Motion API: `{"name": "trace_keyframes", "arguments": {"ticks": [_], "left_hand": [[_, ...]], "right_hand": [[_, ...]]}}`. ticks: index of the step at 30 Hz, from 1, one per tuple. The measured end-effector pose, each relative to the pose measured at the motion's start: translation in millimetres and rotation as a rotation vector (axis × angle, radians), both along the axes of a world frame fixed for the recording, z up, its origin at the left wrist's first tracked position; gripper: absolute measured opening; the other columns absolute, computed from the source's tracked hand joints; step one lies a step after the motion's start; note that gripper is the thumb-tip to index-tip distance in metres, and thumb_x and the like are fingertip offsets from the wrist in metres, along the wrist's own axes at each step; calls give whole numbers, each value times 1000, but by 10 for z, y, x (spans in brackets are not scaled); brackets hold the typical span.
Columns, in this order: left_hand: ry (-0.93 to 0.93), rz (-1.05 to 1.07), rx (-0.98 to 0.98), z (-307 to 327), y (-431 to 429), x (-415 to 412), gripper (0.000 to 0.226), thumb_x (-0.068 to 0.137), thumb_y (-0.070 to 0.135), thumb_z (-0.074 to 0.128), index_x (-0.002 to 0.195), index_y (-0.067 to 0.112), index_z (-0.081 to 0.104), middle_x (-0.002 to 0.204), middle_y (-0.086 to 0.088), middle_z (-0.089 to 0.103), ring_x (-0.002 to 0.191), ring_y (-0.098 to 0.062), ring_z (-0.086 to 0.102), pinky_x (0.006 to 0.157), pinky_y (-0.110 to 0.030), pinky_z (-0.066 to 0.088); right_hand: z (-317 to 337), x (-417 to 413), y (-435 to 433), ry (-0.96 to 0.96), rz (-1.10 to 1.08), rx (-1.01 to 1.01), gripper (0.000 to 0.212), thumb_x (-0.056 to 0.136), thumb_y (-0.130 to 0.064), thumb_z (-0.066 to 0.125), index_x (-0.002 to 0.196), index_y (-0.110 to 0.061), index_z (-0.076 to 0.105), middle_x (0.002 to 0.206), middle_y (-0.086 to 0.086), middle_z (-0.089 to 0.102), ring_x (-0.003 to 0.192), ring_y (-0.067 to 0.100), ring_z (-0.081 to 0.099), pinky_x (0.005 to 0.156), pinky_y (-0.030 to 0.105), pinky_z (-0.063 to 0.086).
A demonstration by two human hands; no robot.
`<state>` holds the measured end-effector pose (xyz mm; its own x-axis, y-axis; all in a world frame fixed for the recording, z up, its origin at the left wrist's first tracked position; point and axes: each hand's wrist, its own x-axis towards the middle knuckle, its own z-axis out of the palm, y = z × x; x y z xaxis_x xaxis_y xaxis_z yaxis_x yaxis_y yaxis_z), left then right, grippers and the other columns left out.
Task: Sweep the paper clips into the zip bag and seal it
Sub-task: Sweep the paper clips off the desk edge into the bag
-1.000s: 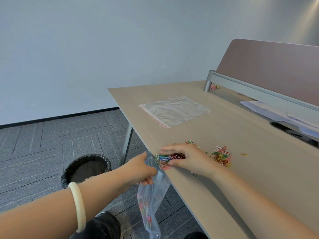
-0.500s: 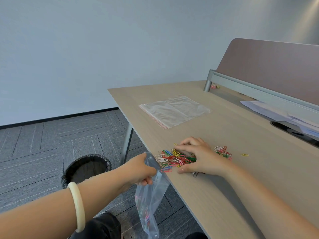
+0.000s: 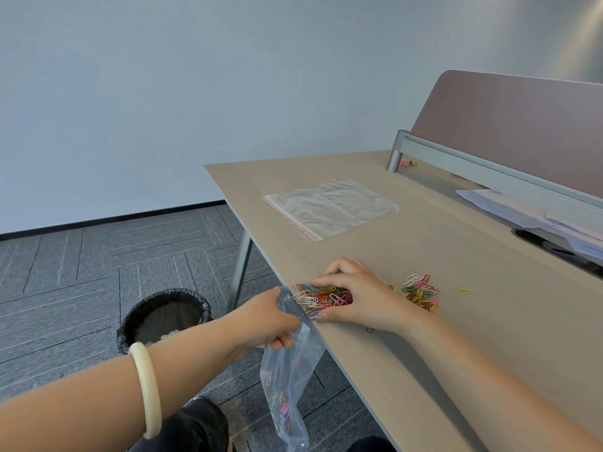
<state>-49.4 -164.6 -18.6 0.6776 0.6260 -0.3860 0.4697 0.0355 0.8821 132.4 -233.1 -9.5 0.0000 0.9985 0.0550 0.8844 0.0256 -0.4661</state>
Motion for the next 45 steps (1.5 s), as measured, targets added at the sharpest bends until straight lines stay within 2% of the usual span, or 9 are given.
{"name": "trace_keyframes", "arguments": {"ticks": [7, 10, 15, 20, 25, 28, 35, 42, 45], "left_hand": [[-10, -9, 1, 56, -3, 7, 39, 82, 2, 49, 112, 27, 43, 50, -3, 56, 32, -5, 45, 45, -18, 36], [-19, -9, 7, 73, -11, -1, 39, 83, 1, 48, 109, 29, 42, 50, -3, 56, 32, -5, 45, 45, -18, 36], [-9, -7, 19, 75, -11, -2, 41, 83, 2, 48, 109, 31, 38, 52, -5, 56, 42, -11, 42, 48, -19, 37], [16, -26, 35, 71, -12, 14, 45, 82, 3, 48, 118, 30, 45, 50, -4, 58, 42, -12, 43, 47, -19, 38], [8, -13, 16, 97, -18, 13, 31, 83, 3, 48, 91, 33, 48, 52, -4, 57, 36, -8, 43, 46, -18, 36], [-6, -7, 22, 100, -23, 15, 33, 84, 1, 47, 111, 19, 52, 54, -4, 54, 28, -2, 46, 39, -13, 36], [-11, -9, 12, 91, -7, 4, 37, 83, 1, 47, 114, 20, 51, 50, -3, 55, 30, -3, 44, 40, -14, 36], [3, -5, 18, 52, 9, 23, 41, 81, 4, 48, 118, 19, 54, 47, -2, 57, 32, -6, 43, 42, -15, 36], [5, -13, 25, 50, 3, 23, 40, 81, 5, 48, 117, 21, 54, 46, -1, 57, 35, -8, 41, 44, -17, 34]], "right_hand": [[27, -193, 69, 131, 74, 77, 31, 79, -23, 70, 110, -25, 67, 98, -7, 57, 93, 4, 55, 87, 23, 45], [142, -66, 3, 150, 31, 43, 38, 76, -27, 73, 114, -26, 64, 102, -9, 54, 96, 1, 53, 86, 15, 41], [213, 214, -131, -79, -46, -126, 61, 68, -46, 75, 124, -34, 54, 103, -12, 46, 103, 8, 45, 94, 26, 39], [139, 127, -53, 27, -23, -68, 38, 78, -28, 72, 115, -27, 64, 88, -14, 46, 78, 1, 47, 80, 21, 41], [73, -50, 50, 54, 21, 12, 29, 82, -23, 68, 111, -26, 67, 86, -13, 48, 71, 1, 45, 72, 19, 39], [41, -126, 79, 60, 62, 55, 27, 82, -20, 68, 108, -25, 68, 82, -16, 48, 69, -1, 48, 68, 14, 38], [316, 186, -67, 118, -65, 67, 40, 73, -26, 76, 111, -28, 65, 98, -8, 55, 83, 4, 55, 74, 11, 39], [240, 580, -349, -150, -145, -309, 105, 59, -55, 79, 144, -32, 21, 144, -13, 21, 135, 8, 13, 114, 29, 17], [166, 550, -290, -105, -126, -242, 97, 64, -51, 77, 143, -29, 27, 147, -10, 30, 137, 11, 25, 113, 28, 22]]}}
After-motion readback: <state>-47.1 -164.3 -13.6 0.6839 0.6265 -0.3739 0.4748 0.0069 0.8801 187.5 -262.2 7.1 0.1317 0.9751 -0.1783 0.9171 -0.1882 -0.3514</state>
